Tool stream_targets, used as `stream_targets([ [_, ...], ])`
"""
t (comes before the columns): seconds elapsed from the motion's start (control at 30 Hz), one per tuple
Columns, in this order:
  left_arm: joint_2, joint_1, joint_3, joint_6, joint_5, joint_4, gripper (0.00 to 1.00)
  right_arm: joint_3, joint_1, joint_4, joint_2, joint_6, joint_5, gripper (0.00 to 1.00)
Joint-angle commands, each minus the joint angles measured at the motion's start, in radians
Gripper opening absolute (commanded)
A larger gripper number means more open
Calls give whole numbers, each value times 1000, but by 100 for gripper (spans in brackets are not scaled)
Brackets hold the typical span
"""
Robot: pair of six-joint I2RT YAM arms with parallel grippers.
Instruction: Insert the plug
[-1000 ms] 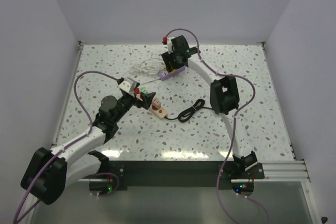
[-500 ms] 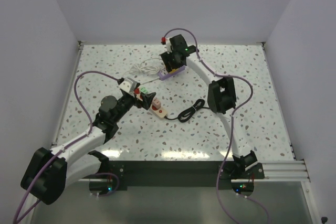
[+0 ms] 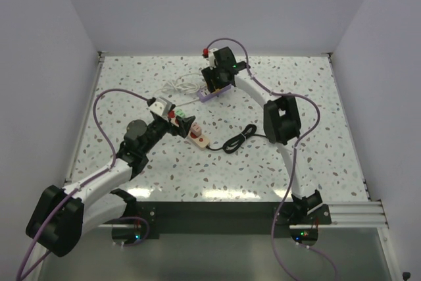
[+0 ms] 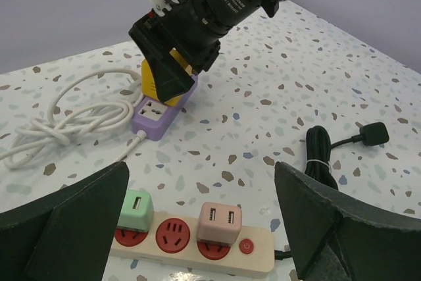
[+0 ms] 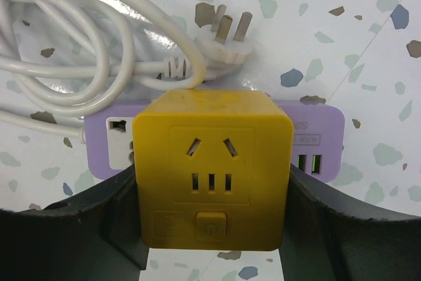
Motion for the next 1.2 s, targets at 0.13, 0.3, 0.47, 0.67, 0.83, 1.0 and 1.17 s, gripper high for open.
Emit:
stream_targets([
  [0.13, -11, 9, 73, -12, -44, -42, 99, -144, 25, 37, -117, 31, -118, 64],
  [0.3, -8, 9, 98, -12, -65, -60, 99, -162, 22, 122, -195, 31, -120, 82],
  [0.47, -2, 9, 139, -18, -96, -114, 100, -194, 21, 155, -253, 31, -110, 99],
  [0.67, -17, 9, 210, -58, -247, -238, 100, -496, 6, 286, -456, 66, -64, 99],
  [0.83, -43, 10, 283, -90, -387, -391, 100, -794, -14, 431, -678, 111, 23, 99],
  [1.0, -76, 10, 319, -116, -487, -496, 100, -1058, -37, 540, -947, 152, 179, 99],
  [1.17, -102, 12, 354, -136, -545, -583, 100, -1225, -51, 576, -1137, 195, 407, 99],
])
